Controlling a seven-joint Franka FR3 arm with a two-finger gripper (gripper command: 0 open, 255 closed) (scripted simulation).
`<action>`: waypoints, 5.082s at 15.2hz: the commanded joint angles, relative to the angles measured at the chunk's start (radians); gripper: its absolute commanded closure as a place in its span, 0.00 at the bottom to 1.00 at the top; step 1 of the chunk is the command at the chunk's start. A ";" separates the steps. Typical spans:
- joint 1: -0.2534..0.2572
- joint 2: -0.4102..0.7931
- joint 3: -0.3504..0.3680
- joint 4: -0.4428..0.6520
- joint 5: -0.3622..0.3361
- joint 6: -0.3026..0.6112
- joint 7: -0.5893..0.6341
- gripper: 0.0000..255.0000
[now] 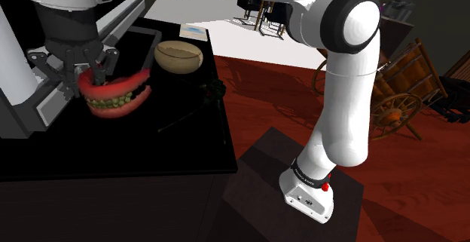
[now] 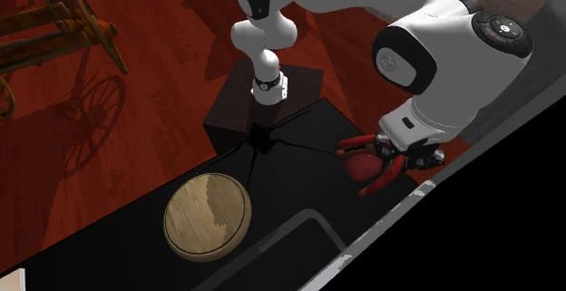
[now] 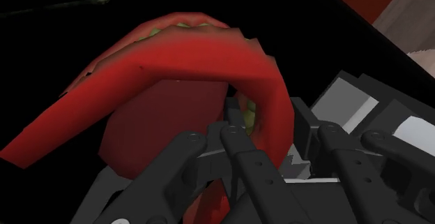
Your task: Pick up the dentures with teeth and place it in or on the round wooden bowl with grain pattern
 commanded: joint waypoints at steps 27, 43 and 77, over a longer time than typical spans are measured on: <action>-0.232 -0.056 -0.046 0.164 0.058 -0.166 -0.296 1.00; -0.393 0.148 -0.143 0.533 0.022 -0.342 -0.613 1.00; -0.490 0.038 -0.138 0.180 0.066 -0.102 -0.646 0.00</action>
